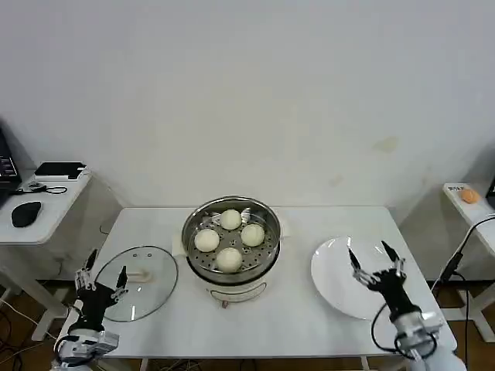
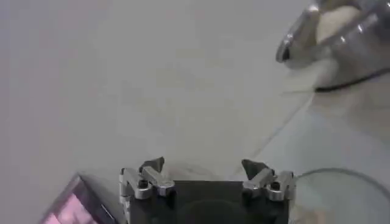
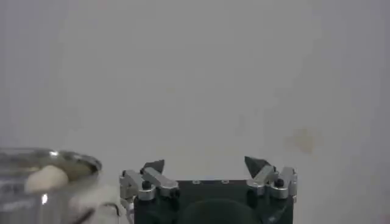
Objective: Take steamed baozi put them in steamer then cover it.
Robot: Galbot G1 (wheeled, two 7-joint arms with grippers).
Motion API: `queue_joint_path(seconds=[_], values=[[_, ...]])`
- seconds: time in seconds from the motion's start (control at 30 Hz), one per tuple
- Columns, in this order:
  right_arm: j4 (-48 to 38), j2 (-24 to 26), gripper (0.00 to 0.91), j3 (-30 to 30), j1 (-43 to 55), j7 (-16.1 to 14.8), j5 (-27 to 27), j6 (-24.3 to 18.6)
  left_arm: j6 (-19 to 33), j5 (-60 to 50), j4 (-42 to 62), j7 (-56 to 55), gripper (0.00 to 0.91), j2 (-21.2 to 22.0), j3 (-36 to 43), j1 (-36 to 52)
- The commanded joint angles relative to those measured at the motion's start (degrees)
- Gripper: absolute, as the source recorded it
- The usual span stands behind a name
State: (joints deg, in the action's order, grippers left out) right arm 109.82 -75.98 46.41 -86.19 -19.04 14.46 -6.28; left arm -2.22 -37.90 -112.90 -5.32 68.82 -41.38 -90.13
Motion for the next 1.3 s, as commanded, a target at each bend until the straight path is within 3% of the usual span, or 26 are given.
queue_joint_path(seconds=[0.03, 0.5, 0.93, 1.3], values=[[1.1, -3.2, 0.907, 4.1, -8.7, -2.8, 0.0, -2.7, 1.7, -10.5, 2.3, -0.4, 0.907, 0.1, -0.2, 0.7], [1.1, -3.3, 0.907, 1.8, -8.7, -2.3, -1.2, -2.4, 1.4, -12.8, 4.4, 0.4, 0.907, -0.9, -1.2, 1.3], [1.2, -4.1, 0.907, 1.4, -9.2, -2.3, -1.7, -2.5, 0.8, -26.1, 9.0, 4.2, 0.907, -4.1, 4.2, 1.8], [1.9, -4.7, 0.907, 1.7, -10.1, -2.4, -2.0, -2.5, 0.5, -28.0, 17.6, 4.7, 0.907, -4.9, 7.9, 8.8]])
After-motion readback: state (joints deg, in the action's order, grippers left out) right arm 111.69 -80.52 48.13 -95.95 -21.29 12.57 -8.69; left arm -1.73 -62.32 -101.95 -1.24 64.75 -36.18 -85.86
